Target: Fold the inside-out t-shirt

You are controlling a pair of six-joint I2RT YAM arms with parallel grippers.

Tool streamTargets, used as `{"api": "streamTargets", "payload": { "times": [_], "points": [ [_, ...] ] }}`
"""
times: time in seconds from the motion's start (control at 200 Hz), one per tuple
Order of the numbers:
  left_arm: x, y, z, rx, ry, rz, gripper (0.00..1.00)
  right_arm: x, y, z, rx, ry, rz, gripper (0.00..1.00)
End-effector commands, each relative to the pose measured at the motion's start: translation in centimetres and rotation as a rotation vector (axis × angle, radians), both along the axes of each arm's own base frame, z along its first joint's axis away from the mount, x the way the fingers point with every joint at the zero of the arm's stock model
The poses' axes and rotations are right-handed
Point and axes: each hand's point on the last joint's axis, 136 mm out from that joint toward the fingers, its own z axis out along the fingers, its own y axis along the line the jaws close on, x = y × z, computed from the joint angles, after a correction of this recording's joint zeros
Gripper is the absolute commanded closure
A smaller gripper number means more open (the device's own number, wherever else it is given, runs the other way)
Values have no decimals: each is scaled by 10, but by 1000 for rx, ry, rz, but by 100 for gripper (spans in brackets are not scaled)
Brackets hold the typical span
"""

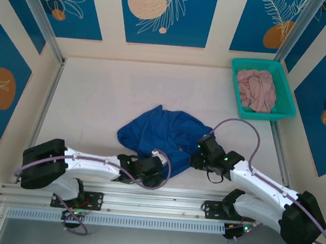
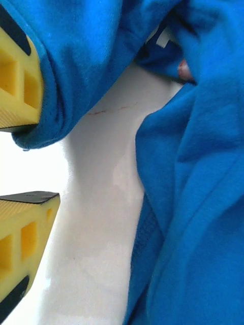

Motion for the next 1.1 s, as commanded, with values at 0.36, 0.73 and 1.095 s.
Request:
{"api": "streamTargets", "payload": {
  "times": [0.36,0.73,1.095],
  "points": [
    [-6,-9,35,-56,-37,-98,5,1,-5,31,-16,-142,45,46],
    [31,-3,66,-178,-47,18,10,23,22,28,26,-77,124,46],
    [96,60,79,-188,-79,340,10,25,79,13,143,14,353,46]
  ]
}}
